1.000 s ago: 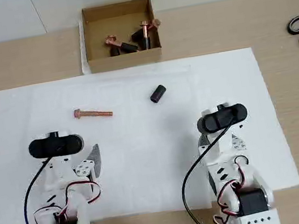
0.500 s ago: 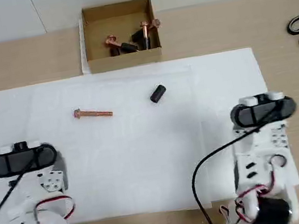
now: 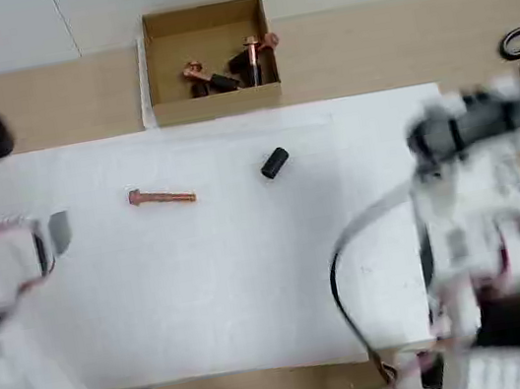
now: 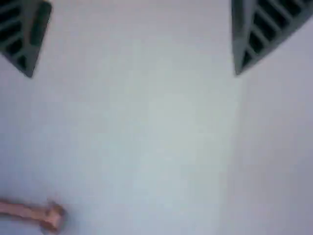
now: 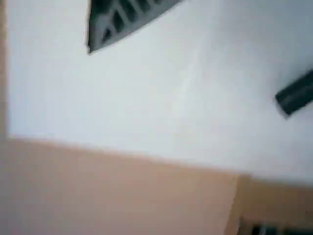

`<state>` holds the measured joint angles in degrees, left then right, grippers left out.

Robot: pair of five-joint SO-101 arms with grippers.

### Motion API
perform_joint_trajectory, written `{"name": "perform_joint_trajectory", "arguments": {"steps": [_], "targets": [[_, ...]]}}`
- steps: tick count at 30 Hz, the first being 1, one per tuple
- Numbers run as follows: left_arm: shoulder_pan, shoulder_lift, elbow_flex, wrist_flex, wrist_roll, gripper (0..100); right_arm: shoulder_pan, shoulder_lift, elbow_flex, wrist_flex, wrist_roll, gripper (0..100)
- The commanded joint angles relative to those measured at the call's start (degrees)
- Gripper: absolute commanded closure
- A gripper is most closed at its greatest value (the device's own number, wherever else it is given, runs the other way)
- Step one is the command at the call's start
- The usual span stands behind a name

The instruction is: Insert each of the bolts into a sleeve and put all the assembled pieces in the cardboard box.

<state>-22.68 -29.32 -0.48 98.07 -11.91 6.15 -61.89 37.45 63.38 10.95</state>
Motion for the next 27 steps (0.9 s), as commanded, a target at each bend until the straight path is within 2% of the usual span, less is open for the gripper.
{"name": "perform_joint_trajectory", "arguments": {"steps": [1, 6, 8, 11, 18, 27], "targets": [[4.3, 9.8, -6.7, 2.2, 0.4, 75, -5.2, 29.4, -16.4, 9.9, 0.1, 87.2], [7.8, 13.4, -7.1, -0.1, 0.4, 75, -10.9, 58.0, -40.1, 22.5, 0.0, 87.2], [9.1, 13.6, -7.1, -0.1, 0.4, 75, -13.0, 66.5, -48.3, 24.5, -0.2, 87.2], [11.8, 13.6, -6.5, 0.8, 0.3, 75, -15.4, 76.9, -58.5, 25.3, -4.7, 87.2], [12.9, 13.7, -6.1, 0.9, 0.4, 75, -19.5, 91.8, -75.3, 24.6, -17.8, 87.2], [12.8, 13.7, -0.8, 0.8, 0.4, 75, -25.4, 104.3, -89.1, 23.0, -27.1, 87.2]]}}
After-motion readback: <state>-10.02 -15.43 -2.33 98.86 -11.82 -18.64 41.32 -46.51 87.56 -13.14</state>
